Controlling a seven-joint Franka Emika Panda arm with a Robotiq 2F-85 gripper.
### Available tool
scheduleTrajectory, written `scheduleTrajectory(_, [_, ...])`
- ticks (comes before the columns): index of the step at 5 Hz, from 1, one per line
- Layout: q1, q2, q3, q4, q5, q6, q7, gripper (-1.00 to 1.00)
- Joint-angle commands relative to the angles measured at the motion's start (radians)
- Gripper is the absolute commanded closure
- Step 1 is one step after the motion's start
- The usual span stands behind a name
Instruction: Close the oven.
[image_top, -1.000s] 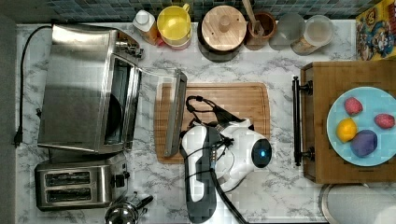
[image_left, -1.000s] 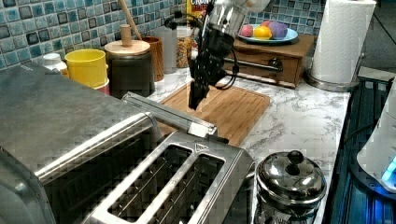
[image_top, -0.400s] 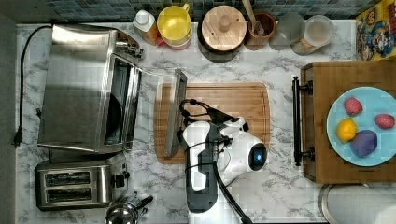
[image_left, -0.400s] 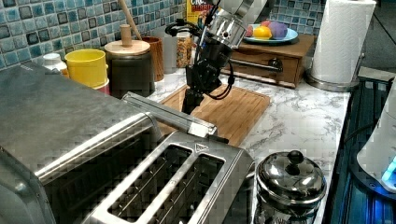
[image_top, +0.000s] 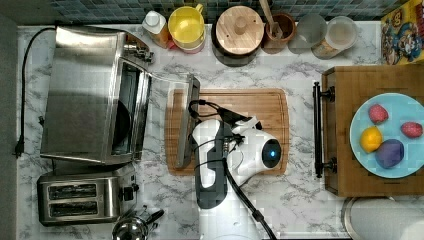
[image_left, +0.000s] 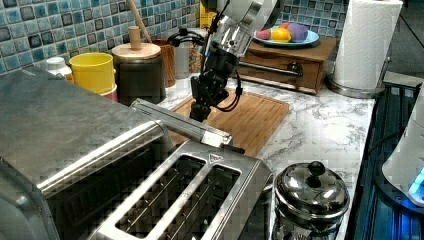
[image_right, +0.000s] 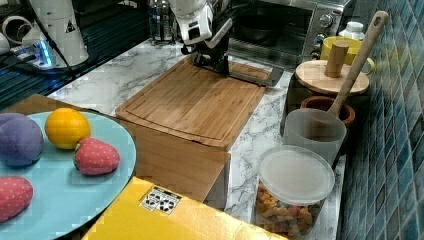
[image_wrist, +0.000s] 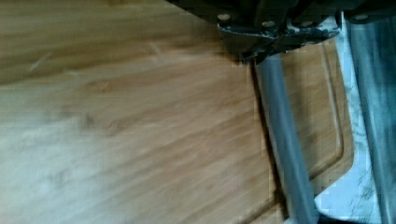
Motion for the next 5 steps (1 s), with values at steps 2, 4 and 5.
scheduleTrajectory(2, [-0.034,-0.105,0.030,0.150,0.024,-0.223,-0.067,1.00])
scheduleTrajectory(4, [-0.001,-0.045,0.071,0.207,-0.038,-0.235,-0.031,1.00])
scheduleTrajectory(5, [0.002,-0.002,0.083,0.249,-0.075,-0.285,0.016,1.00])
